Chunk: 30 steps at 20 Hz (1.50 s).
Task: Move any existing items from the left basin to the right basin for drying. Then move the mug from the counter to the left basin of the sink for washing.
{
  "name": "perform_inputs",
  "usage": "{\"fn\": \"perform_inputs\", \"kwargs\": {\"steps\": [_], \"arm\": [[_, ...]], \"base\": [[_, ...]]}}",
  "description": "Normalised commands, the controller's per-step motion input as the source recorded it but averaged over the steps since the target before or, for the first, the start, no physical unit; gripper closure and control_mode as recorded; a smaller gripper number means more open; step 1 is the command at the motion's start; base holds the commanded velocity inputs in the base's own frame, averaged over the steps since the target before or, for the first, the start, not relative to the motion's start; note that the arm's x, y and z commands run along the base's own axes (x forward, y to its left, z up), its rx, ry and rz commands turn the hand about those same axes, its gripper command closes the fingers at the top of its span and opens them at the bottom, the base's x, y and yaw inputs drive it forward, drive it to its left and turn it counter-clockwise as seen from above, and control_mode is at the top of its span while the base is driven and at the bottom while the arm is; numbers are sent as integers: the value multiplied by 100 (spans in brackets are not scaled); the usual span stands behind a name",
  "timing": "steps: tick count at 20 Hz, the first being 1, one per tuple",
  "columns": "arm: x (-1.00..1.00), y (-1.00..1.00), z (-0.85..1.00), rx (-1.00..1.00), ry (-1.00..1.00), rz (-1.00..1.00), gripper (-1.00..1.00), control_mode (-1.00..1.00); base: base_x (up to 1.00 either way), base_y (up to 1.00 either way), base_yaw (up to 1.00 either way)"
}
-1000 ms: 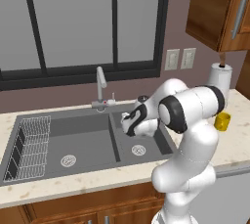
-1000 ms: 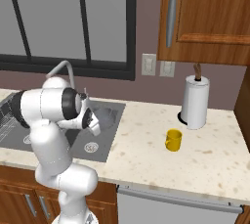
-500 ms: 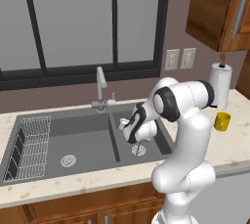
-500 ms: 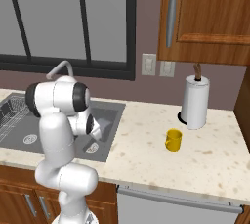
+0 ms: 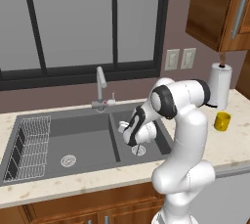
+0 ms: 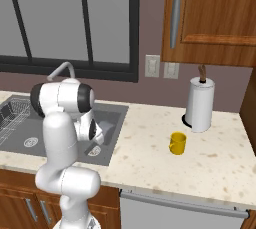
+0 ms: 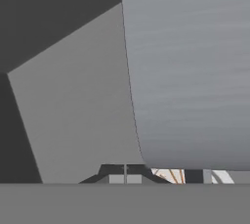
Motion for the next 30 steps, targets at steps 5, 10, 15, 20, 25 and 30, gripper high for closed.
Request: {"fn": "perform_inputs", "kwargs": {"steps": [5,10,15,20,25,30], "arm": [[0,0,2,0,0,0,-100,-100],[0,0,21,0,0,0,-100,-100],[0,0,29,0,0,0,-100,-100],[0,0,41,0,0,0,-100,-100],[0,0,42,0,0,0,-100,-100],[0,0,44,0,0,0,-100,-100]], "base": [[0,0,0],[0,0,0],[0,0,0],[0,0,0],[0,0,0],[0,0,0]]}}
